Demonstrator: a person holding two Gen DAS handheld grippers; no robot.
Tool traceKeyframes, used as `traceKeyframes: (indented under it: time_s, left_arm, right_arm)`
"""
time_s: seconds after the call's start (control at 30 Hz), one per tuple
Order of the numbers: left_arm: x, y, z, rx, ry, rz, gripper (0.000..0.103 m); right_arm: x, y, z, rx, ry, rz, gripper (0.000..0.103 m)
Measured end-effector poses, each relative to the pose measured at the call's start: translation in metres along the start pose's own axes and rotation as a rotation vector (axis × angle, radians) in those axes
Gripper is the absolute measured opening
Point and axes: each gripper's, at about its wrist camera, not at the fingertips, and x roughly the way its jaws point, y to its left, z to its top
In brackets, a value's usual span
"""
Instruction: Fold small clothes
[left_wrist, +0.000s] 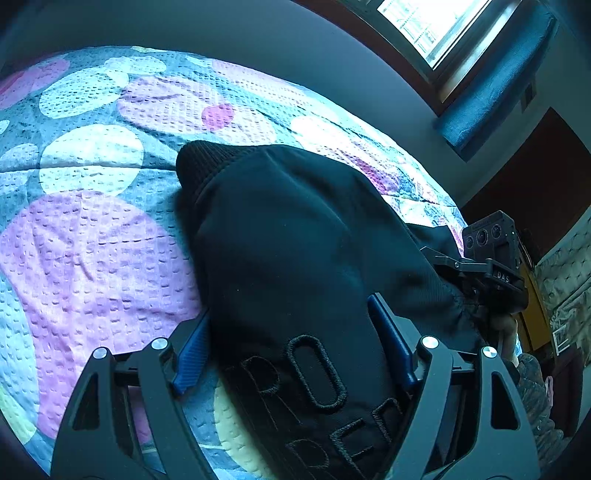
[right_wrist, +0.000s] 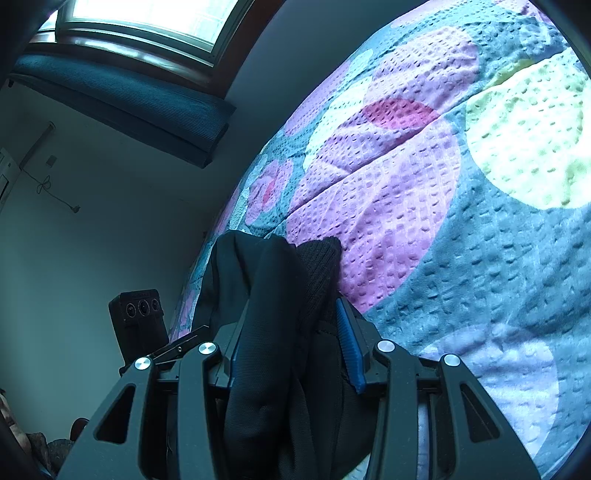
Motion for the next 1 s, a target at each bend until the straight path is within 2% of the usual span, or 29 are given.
traceKeyframes:
  time_s: [0.53,0.6,0.67,0.73,0.77,0.9,1.0]
  left_arm:
    - [0.0,0.002,0.001,0.006,-0.006,-0.002,0.082]
    - [-0.002,0.004,0.002,-0.005,-0.005,-0.025,0.085]
    - [-0.008,0.008,0.003,-0.03,0.003,-0.054,0.086]
    - [-0.019,0.012,0.001,-0.068,0.001,-0.085,0.089]
    - [-0.026,0.013,-0.002,-0.087,-0.004,-0.104,0.09]
    - [-0.048,0.009,-0.013,-0.122,-0.01,-0.152,0.091]
    - [-0.062,-0.001,-0.036,-0.122,-0.005,-0.139,0.091]
  right_arm:
    - [-0.001,-0.001,0.0,-0.002,-0.003,0.004,0.043]
    - [-0.004,0.0,-0.001,-0.003,-0.008,0.02,0.046]
    - [-0.008,0.003,0.001,0.005,-0.008,0.036,0.054]
    - [-0.016,0.008,0.0,0.014,-0.007,0.041,0.069]
    - [-0.02,0.011,-0.002,0.017,-0.008,0.039,0.072]
    - [-0.041,0.019,-0.019,0.02,-0.031,-0.006,0.076]
    - [-0.061,0.015,-0.037,0.085,-0.033,0.006,0.077]
